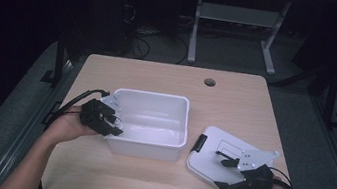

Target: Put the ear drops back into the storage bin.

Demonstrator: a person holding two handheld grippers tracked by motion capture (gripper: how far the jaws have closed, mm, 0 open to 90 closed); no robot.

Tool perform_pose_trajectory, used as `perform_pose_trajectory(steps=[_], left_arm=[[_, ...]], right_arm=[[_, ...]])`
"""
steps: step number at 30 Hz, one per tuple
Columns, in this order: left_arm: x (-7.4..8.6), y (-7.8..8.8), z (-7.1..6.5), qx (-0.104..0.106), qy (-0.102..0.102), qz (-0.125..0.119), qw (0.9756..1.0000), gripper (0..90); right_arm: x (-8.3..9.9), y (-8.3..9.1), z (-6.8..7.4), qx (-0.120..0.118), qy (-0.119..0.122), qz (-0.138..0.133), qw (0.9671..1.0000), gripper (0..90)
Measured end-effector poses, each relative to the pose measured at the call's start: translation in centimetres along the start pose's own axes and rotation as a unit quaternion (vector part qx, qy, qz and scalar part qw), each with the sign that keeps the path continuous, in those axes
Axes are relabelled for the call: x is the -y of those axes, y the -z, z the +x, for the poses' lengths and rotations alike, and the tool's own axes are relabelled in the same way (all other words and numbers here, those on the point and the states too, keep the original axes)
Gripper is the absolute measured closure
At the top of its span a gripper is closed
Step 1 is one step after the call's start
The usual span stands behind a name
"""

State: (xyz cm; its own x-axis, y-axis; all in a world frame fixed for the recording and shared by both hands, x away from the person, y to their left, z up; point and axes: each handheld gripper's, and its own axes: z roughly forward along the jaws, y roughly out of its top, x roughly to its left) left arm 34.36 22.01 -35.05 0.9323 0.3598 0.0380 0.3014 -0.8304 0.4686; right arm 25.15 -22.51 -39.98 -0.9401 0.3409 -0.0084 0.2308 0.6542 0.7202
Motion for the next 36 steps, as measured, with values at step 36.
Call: perform_pose_trajectory(steps=[36], left_arm=[[-1.5,0.5,0.0,0.000,-0.014,-0.001,0.9999,62.4]], right_arm=[[0.0,0.0,-0.1,-0.001,-0.002,0.001,1.0000,31.6]])
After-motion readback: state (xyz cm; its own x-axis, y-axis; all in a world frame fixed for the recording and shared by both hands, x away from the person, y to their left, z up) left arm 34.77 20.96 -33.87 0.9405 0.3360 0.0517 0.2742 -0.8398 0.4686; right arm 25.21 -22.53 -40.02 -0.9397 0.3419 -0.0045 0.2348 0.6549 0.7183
